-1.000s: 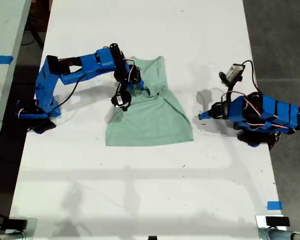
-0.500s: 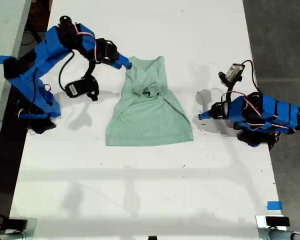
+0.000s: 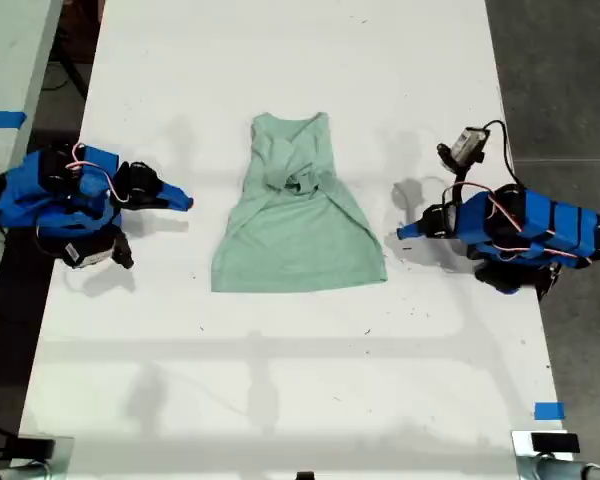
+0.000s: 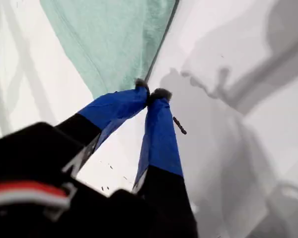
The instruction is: Fold t shirt
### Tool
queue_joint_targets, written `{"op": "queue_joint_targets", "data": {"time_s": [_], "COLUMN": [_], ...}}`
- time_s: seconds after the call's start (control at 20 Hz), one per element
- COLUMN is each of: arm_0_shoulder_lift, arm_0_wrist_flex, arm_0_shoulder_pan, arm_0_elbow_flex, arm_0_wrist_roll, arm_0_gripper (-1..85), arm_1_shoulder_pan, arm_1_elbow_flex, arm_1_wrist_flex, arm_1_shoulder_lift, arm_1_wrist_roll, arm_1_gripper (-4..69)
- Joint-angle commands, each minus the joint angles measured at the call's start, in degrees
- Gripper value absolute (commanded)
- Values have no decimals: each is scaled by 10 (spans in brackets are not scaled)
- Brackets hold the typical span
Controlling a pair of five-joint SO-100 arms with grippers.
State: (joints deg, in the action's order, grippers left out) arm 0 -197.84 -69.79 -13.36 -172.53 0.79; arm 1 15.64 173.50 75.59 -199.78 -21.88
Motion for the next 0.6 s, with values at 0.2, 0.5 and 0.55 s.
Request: {"op": "queue_joint_targets", "data": {"time_s": [0.2, 0.5, 0.55], "arm_0_shoulder_lift": [-46, -46, -46], "arm_0_wrist_flex": [85, 86, 86], "arm_0_shoulder_pan": [-15, -12, -11], "arm_0_elbow_flex": [-112, -117, -117], "arm_0_wrist_roll": [21, 20, 20], "arm_0_gripper": [7, 0, 0], "arm_1_shoulder_pan": [4, -2, -2], "arm_1_elbow_flex": [48, 48, 48], "arm_1_wrist_flex": [1, 1, 1], "arm_1_shoulder_lift": [-9, -9, -9], "arm_1_wrist_roll": [16, 20, 20], "arm_1_gripper": [21, 19, 19]}}
